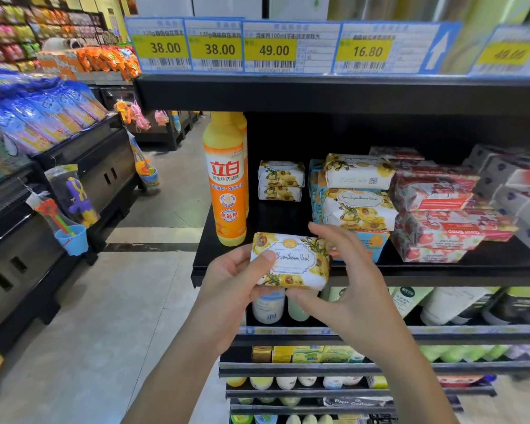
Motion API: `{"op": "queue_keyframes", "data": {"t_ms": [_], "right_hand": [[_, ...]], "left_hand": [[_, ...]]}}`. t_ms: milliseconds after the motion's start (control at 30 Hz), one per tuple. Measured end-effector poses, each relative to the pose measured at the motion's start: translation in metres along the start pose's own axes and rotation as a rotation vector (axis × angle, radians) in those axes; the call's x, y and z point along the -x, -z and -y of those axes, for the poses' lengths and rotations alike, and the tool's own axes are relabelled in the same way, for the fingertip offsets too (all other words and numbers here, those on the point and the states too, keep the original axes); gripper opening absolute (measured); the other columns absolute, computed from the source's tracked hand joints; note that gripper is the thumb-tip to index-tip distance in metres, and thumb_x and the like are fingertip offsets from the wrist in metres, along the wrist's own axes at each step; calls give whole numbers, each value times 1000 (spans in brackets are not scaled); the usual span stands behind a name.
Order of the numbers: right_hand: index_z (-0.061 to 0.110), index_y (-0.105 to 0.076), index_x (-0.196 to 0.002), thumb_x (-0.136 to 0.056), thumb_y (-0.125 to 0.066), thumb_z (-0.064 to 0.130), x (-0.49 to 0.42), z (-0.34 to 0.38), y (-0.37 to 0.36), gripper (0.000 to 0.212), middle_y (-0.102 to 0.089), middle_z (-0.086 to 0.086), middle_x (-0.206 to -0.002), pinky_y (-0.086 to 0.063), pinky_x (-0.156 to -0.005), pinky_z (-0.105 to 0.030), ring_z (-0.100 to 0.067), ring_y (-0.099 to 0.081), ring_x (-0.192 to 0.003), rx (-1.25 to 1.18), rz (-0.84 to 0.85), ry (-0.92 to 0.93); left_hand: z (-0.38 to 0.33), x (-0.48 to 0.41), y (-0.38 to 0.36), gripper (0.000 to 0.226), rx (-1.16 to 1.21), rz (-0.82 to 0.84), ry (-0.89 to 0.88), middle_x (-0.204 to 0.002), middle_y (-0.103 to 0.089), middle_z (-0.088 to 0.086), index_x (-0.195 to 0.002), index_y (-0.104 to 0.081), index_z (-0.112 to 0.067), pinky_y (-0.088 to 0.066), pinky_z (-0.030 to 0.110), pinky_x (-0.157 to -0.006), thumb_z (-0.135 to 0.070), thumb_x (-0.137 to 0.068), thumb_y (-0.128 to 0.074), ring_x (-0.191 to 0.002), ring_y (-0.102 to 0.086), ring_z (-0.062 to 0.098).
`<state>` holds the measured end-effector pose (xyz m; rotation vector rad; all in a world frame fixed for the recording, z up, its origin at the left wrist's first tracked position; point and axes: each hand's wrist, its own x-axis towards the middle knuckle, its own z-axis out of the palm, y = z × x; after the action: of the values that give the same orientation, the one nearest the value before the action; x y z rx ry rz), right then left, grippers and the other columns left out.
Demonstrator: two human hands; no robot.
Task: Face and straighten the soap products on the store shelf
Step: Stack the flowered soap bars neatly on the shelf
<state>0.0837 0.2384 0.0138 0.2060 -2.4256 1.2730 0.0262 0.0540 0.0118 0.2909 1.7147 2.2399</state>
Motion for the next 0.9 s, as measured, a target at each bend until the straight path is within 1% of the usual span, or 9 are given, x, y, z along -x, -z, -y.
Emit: {"op": "queue_keyframes", "data": {"t_ms": [67, 133, 233, 500, 633, 700, 767, 833, 900], "right_hand": [[36, -45, -148, -78, -83, 47, -4, 6, 7, 81, -35, 29, -147, -20, -108, -2, 12, -27, -140, 150, 18, 85], [27, -51, -147, -80, -73, 58, -8, 7, 11, 77, -42, 19, -144, -20, -110, -5, 4, -34, -138, 256, 31, 185], [23, -56, -142, -81, -78, 51, -14, 5, 17, 71, -50, 12, -139, -26, -111, -9, -8, -44, -132, 323, 48, 249], [28, -59, -140, -81, -81, 44, -19, 16, 50, 65, -52, 19, -140, -33, -108, -11, 1, -45, -133, 288, 33, 243], [31, -62, -136, -77, -85, 43, -28, 18, 72, 65, -56, 22, -137, -35, -105, -9, 4, -47, -132, 262, 2, 184], [33, -63, -134, -75, -82, 47, -34, 19, 83, 64, -57, 25, -133, -38, -104, -9, 6, -49, -129, 252, -5, 175], [36, -62, -132, -72, -78, 54, -42, 20, 94, 65, -58, 27, -130, -38, -104, -9, 7, -51, -126, 271, 1, 165], [35, -63, -130, -70, -76, 58, -50, 18, 104, 65, -59, 26, -129, -39, -100, -9, 8, -53, -122, 306, 6, 153], [35, -64, -129, -70, -79, 54, -58, 15, 111, 64, -60, 26, -125, -41, -92, -12, 12, -53, -113, 334, 8, 129]], "left_hand": [[-1, -1, -3, 38, 0, 6, -16, -116, -76, 10, -125, -66, -6, -60, 38, -92, -23, -90, -64, -110, -73, 25], [-2, -1, -6, 42, 9, 22, -20, -116, -76, 11, -125, -67, -7, -60, 38, -91, -25, -87, -66, -110, -73, 26], [-3, -2, -10, 44, 13, 49, -35, -116, -75, 13, -126, -66, -5, -56, 45, -97, -26, -87, -66, -112, -72, 28], [-10, -15, -14, 45, -73, 137, -132, -122, -74, 8, -131, -65, -11, -57, 41, -97, -38, -96, -59, -116, -69, 25], [1, -23, -4, 36, -386, 56, -285, -115, -76, -9, -123, -69, -22, -56, 31, -97, -42, -99, -52, -112, -69, 11], [10, -26, 3, 27, -624, 21, -328, -116, -72, -21, -123, -68, -32, -52, 22, -99, -41, -99, -61, -115, -63, -3], [19, -28, 8, 35, -871, 14, -375, -124, -62, -32, -128, -64, -38, -46, 15, -101, -41, -94, -68, -120, -53, -14], [27, -32, 11, 48, -1052, 59, -396, -137, -51, -33, -138, -59, -37, -44, 19, -106, -48, -92, -68, -128, -46, -13], [32, -35, 11, 55, -1181, 88, -372, -149, -43, -28, -146, -52, -37, -33, 20, -114, -51, -94, -65, -139, -38, -7]]}}
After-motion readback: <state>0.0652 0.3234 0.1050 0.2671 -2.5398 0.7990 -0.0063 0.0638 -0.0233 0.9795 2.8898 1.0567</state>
